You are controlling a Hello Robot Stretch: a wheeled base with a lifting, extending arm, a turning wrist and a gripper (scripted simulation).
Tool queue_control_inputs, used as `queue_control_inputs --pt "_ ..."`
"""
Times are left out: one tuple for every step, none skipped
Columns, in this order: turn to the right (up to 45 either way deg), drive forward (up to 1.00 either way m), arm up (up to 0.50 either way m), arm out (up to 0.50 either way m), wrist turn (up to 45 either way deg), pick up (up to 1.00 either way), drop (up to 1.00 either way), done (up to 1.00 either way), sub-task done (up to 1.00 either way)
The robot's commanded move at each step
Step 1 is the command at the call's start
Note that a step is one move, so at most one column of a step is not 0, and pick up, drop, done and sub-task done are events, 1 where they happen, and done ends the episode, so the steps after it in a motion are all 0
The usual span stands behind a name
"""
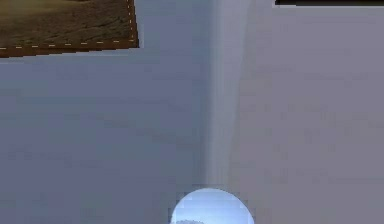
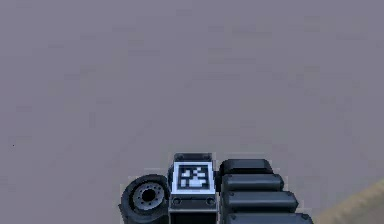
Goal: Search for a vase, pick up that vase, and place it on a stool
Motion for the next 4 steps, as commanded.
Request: queue_control_inputs --pt "-3.0 0.00 0.00 0.00 0.0 0.00 0.00 0.00 0.00" --pt "3.0 0.00 0.00 0.00 0.0 0.00 0.00 0.00 0.00" --pt "45.0 0.00 0.00 0.00 0.0 0.00 0.00 0.00 0.00" --pt "9.0 0.00 0.00 0.00 0.0 0.00 0.00 0.00 0.00"
